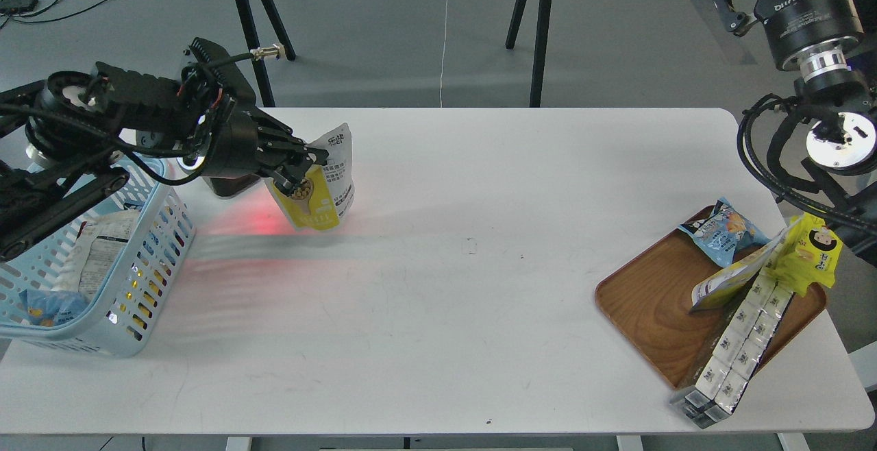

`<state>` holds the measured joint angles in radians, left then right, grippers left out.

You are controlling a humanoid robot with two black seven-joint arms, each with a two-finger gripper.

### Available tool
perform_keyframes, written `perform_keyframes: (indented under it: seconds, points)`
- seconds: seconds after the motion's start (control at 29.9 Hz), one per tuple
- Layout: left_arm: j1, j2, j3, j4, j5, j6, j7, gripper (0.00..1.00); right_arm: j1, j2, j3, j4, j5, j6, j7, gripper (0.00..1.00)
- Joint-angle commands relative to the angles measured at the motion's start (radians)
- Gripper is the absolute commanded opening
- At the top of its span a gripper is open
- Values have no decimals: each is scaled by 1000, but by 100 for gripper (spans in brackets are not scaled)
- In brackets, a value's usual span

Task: Scan snack and place in basket
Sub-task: 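Lift the pouch with the left gripper and hold it before the scanner, then carry the pouch over the blue basket and release it inside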

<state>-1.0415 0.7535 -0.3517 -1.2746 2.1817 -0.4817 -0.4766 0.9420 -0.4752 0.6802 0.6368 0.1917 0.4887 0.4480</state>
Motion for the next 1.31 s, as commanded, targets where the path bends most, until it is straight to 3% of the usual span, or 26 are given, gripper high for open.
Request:
perform_keyframes:
  seconds: [0.0, 0.33, 0.7, 1.14, 1.27]
  points:
    - [-5, 3, -7, 0, 0, -1, -5, 0, 1, 0, 1, 0, 0, 0, 0, 99]
    - [-8, 62, -30, -60, 0, -7, -8, 0, 0, -14, 2, 1, 0, 0, 0, 99]
    - [-6, 334, -119, -259, -94, -7, -10, 0, 0, -19, 5, 0, 0, 0, 0, 99]
    - [-3, 671, -104, -253, -287, -7, -12, 0, -2, -17, 15, 0, 0, 0, 0, 99]
    - [-2, 743, -35, -250, -338, -7, -12, 0, -2, -17, 16, 0, 0, 0, 0, 99]
